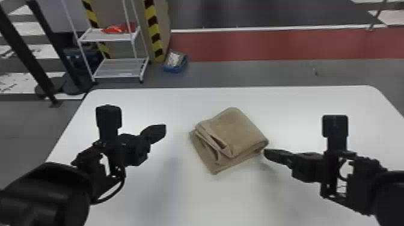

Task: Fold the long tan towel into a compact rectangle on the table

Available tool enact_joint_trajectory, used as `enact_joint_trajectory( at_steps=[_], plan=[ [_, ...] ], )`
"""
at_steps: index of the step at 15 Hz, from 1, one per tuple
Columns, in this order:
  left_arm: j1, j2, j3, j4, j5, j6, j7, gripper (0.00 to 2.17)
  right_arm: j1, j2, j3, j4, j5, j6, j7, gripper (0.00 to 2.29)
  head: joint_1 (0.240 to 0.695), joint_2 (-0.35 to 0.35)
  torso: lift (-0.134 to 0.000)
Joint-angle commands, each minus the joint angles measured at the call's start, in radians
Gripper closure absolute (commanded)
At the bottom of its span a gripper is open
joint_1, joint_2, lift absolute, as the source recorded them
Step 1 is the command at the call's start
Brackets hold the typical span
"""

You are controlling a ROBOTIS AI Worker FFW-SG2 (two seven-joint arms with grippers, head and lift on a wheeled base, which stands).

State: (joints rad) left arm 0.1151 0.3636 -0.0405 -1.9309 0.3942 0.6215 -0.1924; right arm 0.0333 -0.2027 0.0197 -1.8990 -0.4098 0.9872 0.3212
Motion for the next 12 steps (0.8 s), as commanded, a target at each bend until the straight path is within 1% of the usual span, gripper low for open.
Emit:
enact_joint_trajectory(
  at_steps=[1,2,4,6,8,10,11,12],
  plan=[
    [-0.002,0.001,-0.001,0.004,0.002,0.001,-0.001,1.91,-0.067,0.012,0.025,0.070,0.005,-0.006,-0.016,1.65,0.695,0.080,-0.128],
    [-0.002,0.000,-0.001,0.007,0.003,0.001,-0.002,1.91,-0.102,0.017,0.040,0.106,0.005,-0.025,-0.028,1.65,0.695,0.081,-0.128],
    [-0.002,0.000,-0.004,0.010,0.009,0.001,-0.007,1.91,-0.191,0.037,0.069,0.190,0.026,-0.040,-0.051,1.65,0.695,0.085,-0.128],
    [-0.003,0.000,-0.007,0.017,0.014,0.001,-0.010,1.91,-0.293,0.057,0.098,0.307,0.032,-0.077,-0.051,1.65,0.695,0.089,-0.128],
    [-0.006,-0.006,-0.010,0.021,0.014,-0.002,-0.012,1.91,-0.360,0.066,0.117,0.402,0.036,-0.135,-0.050,1.65,0.695,0.094,-0.128],
    [-0.014,-0.008,-0.015,0.035,0.014,-0.002,-0.015,1.91,-0.355,0.065,0.123,0.416,0.034,-0.153,-0.036,1.65,0.695,0.096,-0.128],
    [-0.020,-0.008,-0.022,0.046,0.014,-0.009,-0.015,1.91,-0.317,0.057,0.103,0.403,0.020,-0.163,-0.021,1.65,0.695,0.096,-0.128],
    [-0.025,-0.008,-0.029,0.056,0.014,-0.018,-0.015,1.91,-0.273,0.051,0.080,0.365,0.013,-0.159,0.001,1.65,0.695,0.097,-0.128]
  ],
)
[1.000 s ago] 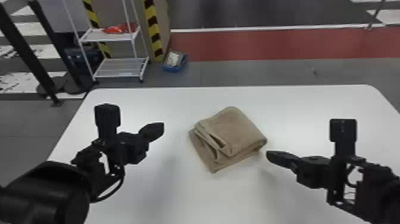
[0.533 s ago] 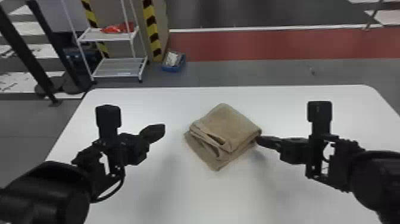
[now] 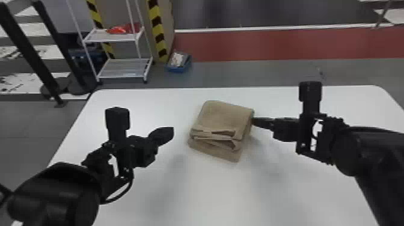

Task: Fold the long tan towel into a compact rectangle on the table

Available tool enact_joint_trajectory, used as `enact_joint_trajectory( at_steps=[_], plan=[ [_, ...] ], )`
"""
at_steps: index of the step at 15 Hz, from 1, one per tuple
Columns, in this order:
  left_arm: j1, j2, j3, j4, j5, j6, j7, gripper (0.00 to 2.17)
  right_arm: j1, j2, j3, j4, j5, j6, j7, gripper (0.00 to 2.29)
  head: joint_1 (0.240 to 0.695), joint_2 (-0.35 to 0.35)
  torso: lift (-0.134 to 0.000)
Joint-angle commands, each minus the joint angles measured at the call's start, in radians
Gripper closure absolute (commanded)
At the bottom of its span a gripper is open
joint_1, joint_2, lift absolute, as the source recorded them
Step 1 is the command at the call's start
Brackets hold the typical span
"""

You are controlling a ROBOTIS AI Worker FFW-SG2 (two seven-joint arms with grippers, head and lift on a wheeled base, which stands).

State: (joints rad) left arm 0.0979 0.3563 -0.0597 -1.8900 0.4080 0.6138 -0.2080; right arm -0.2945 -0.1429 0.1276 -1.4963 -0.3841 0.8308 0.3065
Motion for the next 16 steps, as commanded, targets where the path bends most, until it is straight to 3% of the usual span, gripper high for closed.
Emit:
enact_joint_trajectory(
  at_steps=[1,5,8,12,16],
  plan=[
    [-0.017,0.000,-0.019,0.029,-0.002,-0.022,0.001,1.91,0.094,-0.024,-0.066,-0.073,-0.013,0.003,0.023,1.65,0.695,0.096,-0.128],
    [-0.055,-0.002,-0.060,0.120,-0.005,-0.108,-0.002,1.91,0.258,-0.098,-0.233,-0.214,-0.084,-0.006,0.056,1.65,0.695,0.040,-0.128],
    [-0.073,-0.002,-0.108,0.184,-0.015,-0.188,-0.005,1.91,0.330,-0.116,-0.333,-0.265,-0.121,-0.009,0.095,1.65,0.695,-0.035,-0.128],
    [-0.069,-0.010,-0.157,0.212,-0.071,-0.219,0.001,1.91,0.376,-0.130,-0.401,-0.328,-0.199,-0.003,0.108,1.65,0.695,-0.097,-0.128],
    [-0.058,-0.016,-0.164,0.224,-0.080,-0.219,0.001,1.91,0.383,-0.129,-0.413,-0.355,-0.234,0.000,0.108,1.65,0.695,-0.121,-0.128]
  ],
)
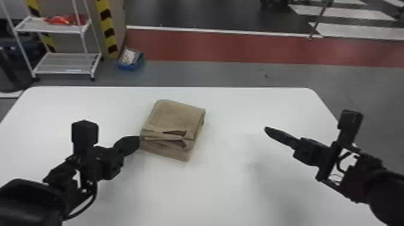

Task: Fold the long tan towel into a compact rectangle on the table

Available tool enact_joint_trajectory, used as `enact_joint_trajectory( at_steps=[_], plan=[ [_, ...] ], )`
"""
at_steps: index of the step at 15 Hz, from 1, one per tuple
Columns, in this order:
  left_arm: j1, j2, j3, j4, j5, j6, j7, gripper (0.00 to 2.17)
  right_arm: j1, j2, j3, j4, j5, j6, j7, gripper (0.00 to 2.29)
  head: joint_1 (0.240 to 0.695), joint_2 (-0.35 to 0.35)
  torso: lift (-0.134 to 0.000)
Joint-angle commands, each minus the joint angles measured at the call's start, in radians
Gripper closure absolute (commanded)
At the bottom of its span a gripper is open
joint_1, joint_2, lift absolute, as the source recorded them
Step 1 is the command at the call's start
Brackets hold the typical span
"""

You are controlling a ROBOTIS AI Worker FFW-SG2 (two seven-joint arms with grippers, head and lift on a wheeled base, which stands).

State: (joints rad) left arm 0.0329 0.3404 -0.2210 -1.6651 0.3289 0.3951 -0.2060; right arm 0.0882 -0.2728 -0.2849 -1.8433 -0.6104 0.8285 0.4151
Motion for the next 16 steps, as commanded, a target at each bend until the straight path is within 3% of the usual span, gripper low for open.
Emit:
enact_joint_trajectory(
  at_steps=[1,10,13,16],
  plan=[
    [0.013,-0.001,-0.001,-0.001,0.010,0.003,-0.006,1.91,0.001,0.001,0.000,-0.011,-0.014,0.002,0.001,1.65,0.695,-0.122,-0.128],
    [0.102,-0.012,-0.023,-0.131,0.055,0.031,-0.001,1.91,-0.021,0.026,0.035,-0.014,-0.020,0.018,-0.016,1.65,0.695,-0.152,-0.128],
    [0.113,-0.003,0.029,-0.170,0.056,0.025,0.008,1.91,-0.059,0.032,0.079,-0.014,-0.008,0.015,-0.027,1.65,0.695,-0.143,-0.128],
    [0.144,0.005,0.135,-0.249,0.081,0.037,0.005,1.91,-0.151,0.043,0.184,0.064,0.072,-0.111,-0.033,1.65,0.695,-0.083,-0.128]
  ],
)
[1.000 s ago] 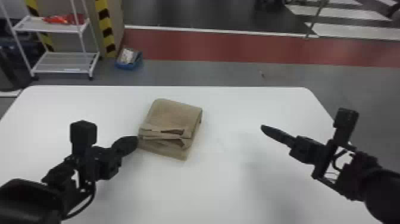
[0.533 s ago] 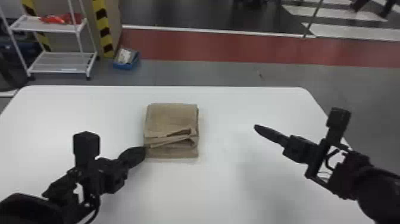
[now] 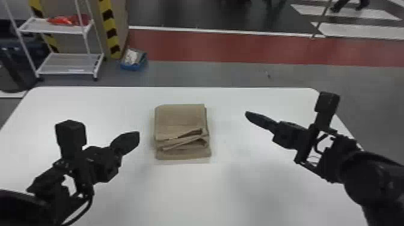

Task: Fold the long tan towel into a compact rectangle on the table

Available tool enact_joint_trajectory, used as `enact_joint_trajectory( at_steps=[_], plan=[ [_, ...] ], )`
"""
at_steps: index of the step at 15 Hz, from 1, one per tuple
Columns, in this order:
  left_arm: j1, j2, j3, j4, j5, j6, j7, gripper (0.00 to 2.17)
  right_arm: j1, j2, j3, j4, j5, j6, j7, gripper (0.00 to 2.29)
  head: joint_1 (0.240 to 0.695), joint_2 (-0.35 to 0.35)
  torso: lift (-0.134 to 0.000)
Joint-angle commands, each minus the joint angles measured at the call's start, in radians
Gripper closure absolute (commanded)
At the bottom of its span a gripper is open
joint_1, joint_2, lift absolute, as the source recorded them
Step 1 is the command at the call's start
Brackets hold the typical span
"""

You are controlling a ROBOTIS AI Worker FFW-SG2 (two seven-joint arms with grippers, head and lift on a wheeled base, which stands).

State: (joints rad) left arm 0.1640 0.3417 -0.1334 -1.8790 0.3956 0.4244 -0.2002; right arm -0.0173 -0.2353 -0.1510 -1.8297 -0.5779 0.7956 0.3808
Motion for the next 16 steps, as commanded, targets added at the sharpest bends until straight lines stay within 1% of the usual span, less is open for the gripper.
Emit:
enact_joint_trajectory(
  at_steps=[1,2,3,4,5,7,9,10,11,12,13,16],
  plan=[
    [0.017,0.007,0.077,-0.051,0.028,0.011,0.001,1.91,-0.092,0.008,0.099,0.112,0.064,-0.161,0.006,1.65,0.695,-0.061,-0.128],
    [0.035,0.014,0.115,-0.066,0.035,0.017,0.001,1.91,-0.133,0.014,0.146,0.164,0.089,-0.223,0.006,1.65,0.695,-0.043,-0.128],
    [0.039,0.016,0.126,-0.074,0.037,0.020,0.001,1.91,-0.181,0.027,0.197,0.233,0.127,-0.299,0.006,1.65,0.695,-0.004,-0.128],
    [0.040,0.016,0.127,-0.075,0.038,0.020,0.001,1.91,-0.233,0.045,0.246,0.314,0.164,-0.379,0.016,1.65,0.695,-0.004,-0.128],
    [0.048,0.019,0.130,-0.075,0.038,0.020,0.001,1.91,-0.271,0.068,0.284,0.386,0.191,-0.446,0.018,1.65,0.695,0.042,-0.128],
    [0.066,0.020,0.144,-0.074,0.037,0.017,-0.001,1.91,-0.306,0.105,0.343,0.478,0.205,-0.548,0.020,1.65,0.695,0.077,-0.128],
    [0.069,0.020,0.143,-0.068,0.035,0.014,-0.002,1.91,-0.313,0.140,0.376,0.524,0.248,-0.594,0.018,1.65,0.695,0.112,-0.128],
    [0.069,0.020,0.143,-0.066,0.035,0.014,-0.002,1.91,-0.317,0.151,0.389,0.549,0.265,-0.606,0.018,1.65,0.695,0.126,-0.128],
    [0.068,0.020,0.144,-0.068,0.038,0.011,-0.005,1.91,-0.319,0.156,0.403,0.575,0.273,-0.628,0.018,1.65,0.695,0.150,-0.128],
    [0.068,0.020,0.144,-0.066,0.045,0.008,-0.008,1.91,-0.319,0.156,0.424,0.589,0.280,-0.637,0.004,1.65,0.695,0.159,-0.128],
    [0.072,0.020,0.144,-0.063,0.048,-0.002,-0.011,1.91,-0.320,0.157,0.438,0.612,0.303,-0.661,0.000,1.65,0.695,0.165,-0.128],
    [0.086,0.019,0.139,-0.052,0.048,-0.017,-0.018,1.91,-0.355,0.168,0.442,0.718,0.332,-0.720,0.000,1.65,0.695,0.178,-0.128]
  ],
)
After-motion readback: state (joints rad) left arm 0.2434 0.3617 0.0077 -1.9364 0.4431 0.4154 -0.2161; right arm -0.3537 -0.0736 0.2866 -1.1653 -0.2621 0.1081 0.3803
